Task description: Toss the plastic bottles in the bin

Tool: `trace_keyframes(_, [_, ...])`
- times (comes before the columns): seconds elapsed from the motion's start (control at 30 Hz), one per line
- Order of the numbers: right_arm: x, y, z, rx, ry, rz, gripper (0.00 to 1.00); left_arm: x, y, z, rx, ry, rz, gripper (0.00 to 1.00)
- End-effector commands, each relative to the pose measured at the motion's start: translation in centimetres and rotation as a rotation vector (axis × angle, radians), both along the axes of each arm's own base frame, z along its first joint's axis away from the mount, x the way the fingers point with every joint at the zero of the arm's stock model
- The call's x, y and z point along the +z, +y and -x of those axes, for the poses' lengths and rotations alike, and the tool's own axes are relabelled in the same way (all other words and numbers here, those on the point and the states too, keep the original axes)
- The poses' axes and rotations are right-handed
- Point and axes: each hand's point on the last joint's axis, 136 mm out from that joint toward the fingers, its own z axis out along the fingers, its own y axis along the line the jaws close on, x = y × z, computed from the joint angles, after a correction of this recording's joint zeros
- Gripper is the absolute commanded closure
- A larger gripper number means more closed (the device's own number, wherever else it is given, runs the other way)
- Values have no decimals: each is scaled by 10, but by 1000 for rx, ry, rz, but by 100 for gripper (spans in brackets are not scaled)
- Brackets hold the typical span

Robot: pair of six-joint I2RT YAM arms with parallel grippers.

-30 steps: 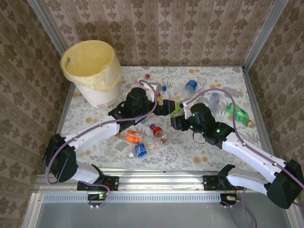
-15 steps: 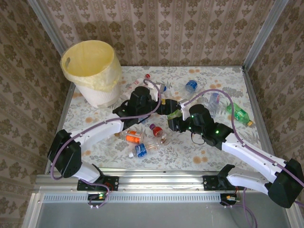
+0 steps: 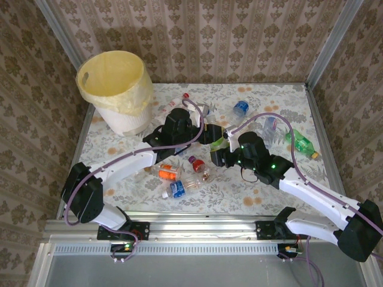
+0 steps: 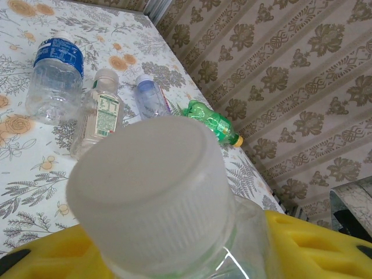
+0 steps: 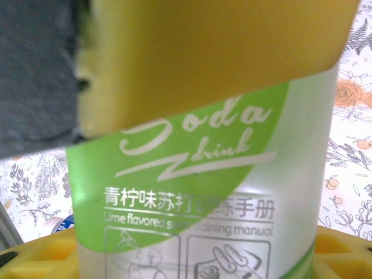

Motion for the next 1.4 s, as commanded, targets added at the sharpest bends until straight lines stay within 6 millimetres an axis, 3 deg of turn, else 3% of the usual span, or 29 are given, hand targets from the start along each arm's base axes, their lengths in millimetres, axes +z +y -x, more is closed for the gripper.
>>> trace_keyframes(0.0, [10, 8, 3, 39, -37, -31, 33, 5, 4, -5, 7, -32, -7, 54])
trace_keyframes(0.43, [8, 3, 6, 25, -40, -43, 0, 11, 15, -7, 21, -69, -15, 57])
trace_keyframes(1.03, [-13, -1, 10, 19, 18, 0, 0, 12, 65, -21, 129, -125, -97, 57])
trace_keyframes(1.37, [-20, -8, 12, -6, 33, 19, 0, 25, 100, -26, 190, -173, -150, 57])
